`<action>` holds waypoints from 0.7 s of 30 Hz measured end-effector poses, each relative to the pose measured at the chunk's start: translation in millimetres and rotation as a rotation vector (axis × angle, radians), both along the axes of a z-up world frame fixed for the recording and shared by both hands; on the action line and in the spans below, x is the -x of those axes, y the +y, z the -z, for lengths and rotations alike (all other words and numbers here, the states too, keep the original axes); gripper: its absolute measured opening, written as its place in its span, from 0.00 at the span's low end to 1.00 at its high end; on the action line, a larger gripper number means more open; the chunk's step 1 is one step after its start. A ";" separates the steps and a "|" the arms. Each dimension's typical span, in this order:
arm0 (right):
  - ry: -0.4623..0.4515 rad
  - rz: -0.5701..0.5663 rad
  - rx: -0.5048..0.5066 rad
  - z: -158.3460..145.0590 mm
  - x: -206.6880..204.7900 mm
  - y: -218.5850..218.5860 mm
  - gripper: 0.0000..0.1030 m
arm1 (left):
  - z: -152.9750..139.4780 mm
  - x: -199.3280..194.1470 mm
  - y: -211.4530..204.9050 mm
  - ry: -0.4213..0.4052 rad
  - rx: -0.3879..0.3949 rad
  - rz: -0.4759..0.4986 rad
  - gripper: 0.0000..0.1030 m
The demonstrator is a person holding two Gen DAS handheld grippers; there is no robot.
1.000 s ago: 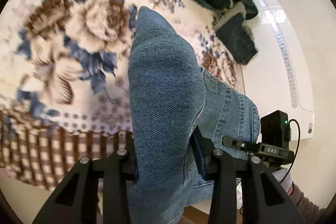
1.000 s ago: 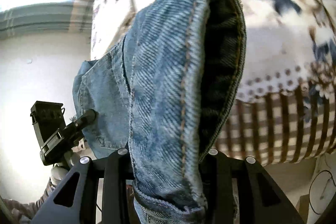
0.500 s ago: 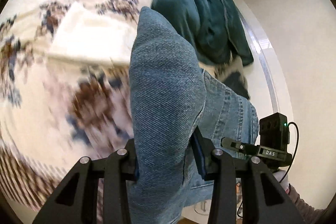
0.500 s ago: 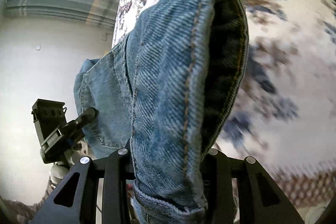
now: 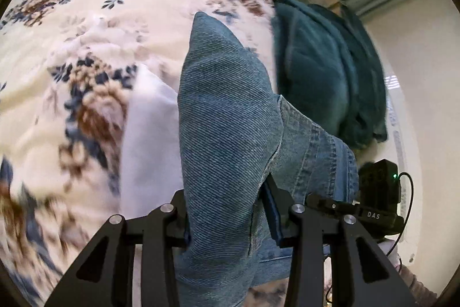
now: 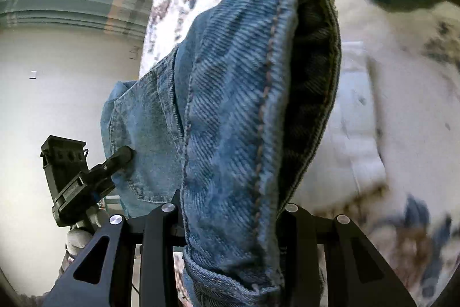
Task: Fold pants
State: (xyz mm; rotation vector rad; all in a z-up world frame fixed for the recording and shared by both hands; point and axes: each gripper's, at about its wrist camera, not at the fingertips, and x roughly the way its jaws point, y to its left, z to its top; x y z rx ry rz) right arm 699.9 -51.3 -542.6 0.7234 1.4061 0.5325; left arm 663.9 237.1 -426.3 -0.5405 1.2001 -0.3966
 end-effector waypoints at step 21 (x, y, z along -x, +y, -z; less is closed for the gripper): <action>0.031 0.058 0.567 31.1 -22.6 -16.5 0.52 | 94.6 -9.4 32.3 0.108 -0.272 -0.077 0.94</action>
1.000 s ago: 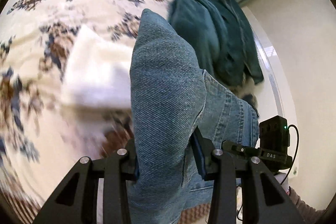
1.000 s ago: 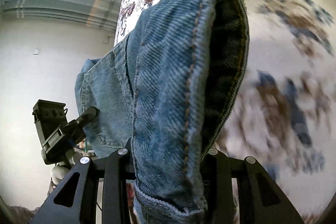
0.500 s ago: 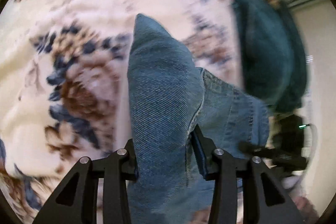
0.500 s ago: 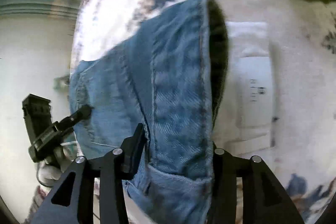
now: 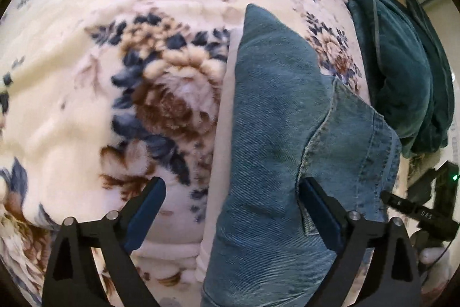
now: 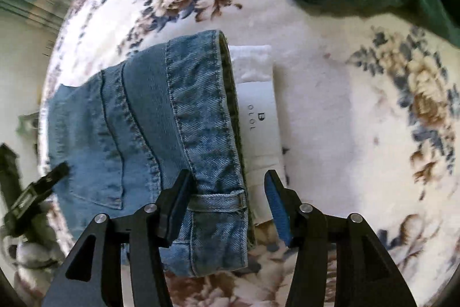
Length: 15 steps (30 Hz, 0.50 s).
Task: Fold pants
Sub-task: 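Lower the folded jeans onto the bed and open both grippers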
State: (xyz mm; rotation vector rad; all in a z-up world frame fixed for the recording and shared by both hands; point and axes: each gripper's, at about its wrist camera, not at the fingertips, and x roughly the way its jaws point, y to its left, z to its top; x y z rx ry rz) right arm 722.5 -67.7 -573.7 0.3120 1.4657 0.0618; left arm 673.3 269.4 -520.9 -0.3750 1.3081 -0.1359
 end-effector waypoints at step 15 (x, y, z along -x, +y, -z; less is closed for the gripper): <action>-0.191 -0.098 0.306 -163.8 102.3 29.3 1.00 | -109.3 56.4 -33.0 -0.148 -0.202 0.006 0.93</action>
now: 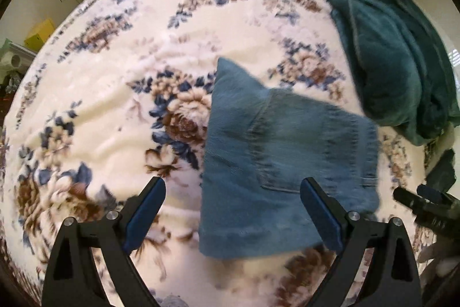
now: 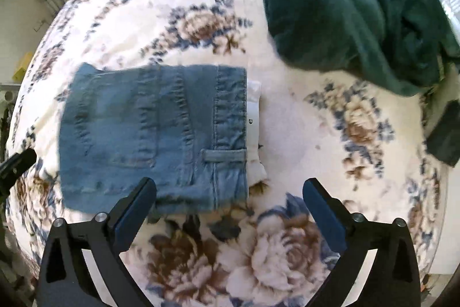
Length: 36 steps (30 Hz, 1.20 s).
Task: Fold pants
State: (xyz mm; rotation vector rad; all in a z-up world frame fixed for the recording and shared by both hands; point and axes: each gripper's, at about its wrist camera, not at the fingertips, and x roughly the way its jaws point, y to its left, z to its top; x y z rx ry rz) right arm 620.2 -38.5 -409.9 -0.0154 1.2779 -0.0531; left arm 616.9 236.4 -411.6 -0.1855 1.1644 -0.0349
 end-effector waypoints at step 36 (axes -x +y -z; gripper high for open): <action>-0.539 -0.113 -0.010 -440.6 431.6 -44.0 1.00 | -365.6 362.9 -104.1 -0.410 -0.159 -0.059 0.94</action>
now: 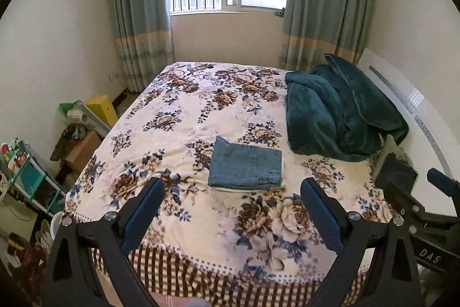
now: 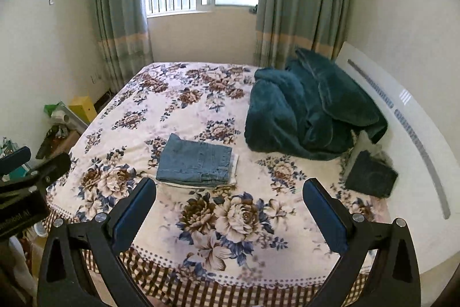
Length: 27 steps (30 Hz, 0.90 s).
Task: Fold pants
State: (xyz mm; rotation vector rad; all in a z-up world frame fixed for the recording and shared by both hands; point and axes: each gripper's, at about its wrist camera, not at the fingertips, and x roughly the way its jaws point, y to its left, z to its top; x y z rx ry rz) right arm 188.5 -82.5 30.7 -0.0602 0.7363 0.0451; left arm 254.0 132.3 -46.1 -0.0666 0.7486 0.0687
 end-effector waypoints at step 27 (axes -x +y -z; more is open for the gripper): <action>-0.020 0.025 -0.021 -35.6 27.3 17.3 1.00 | -24.3 41.6 19.4 -0.029 -0.047 -0.022 1.00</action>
